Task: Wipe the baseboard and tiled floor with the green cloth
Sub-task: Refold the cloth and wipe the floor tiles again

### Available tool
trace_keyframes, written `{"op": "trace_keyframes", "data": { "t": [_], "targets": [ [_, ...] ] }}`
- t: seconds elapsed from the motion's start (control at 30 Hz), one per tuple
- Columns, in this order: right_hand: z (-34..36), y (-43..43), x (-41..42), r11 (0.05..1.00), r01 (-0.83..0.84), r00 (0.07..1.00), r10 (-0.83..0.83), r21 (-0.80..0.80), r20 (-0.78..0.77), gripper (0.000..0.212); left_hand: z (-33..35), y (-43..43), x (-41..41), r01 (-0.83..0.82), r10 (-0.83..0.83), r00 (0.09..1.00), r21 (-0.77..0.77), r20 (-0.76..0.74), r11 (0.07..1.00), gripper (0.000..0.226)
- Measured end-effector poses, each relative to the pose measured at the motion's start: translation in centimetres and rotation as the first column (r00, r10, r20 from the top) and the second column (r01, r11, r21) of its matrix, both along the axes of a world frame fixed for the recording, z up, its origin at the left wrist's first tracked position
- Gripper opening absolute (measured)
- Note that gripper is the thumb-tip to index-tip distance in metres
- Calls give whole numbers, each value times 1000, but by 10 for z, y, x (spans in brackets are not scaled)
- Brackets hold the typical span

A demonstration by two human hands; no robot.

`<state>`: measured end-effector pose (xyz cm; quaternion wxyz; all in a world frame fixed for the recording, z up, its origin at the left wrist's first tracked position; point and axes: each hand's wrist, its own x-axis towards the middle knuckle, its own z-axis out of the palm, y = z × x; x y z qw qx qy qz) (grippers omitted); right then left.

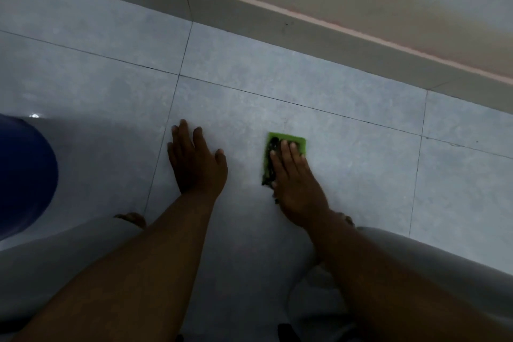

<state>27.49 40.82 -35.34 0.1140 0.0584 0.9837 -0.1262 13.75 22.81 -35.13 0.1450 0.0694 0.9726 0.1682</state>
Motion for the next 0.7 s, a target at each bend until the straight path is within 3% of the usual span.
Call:
{"op": "trace_keyframes", "data": {
  "t": [0.13,0.23,0.4,0.5,0.6,0.7],
  "targets": [
    [6,74,5,982,123,990,-132,143,57,65,-6,2,-2,96,-96,994,-5,-59,995,65],
    [2,73,-28,974,185,979,-194,128,59,72,-11,11,5,169,-171,985,-42,-31,985,69],
    [-7,-2,-79,999,-30,998,31,19,-46,68,-15,13,7,170,-175,984,-112,-30,979,73],
    [-3,36,-51,978,-204,976,207,42,-72,63,-18,12,7,185,-192,980,-124,-52,975,73],
    [4,100,-30,993,-56,998,58,102,-10,60,-22,13,10,173,-184,980,-132,-73,976,72],
    [3,113,-74,990,34,999,-34,140,-5,63,-25,13,11,170,-185,978,-153,-93,973,72]
  ]
}}
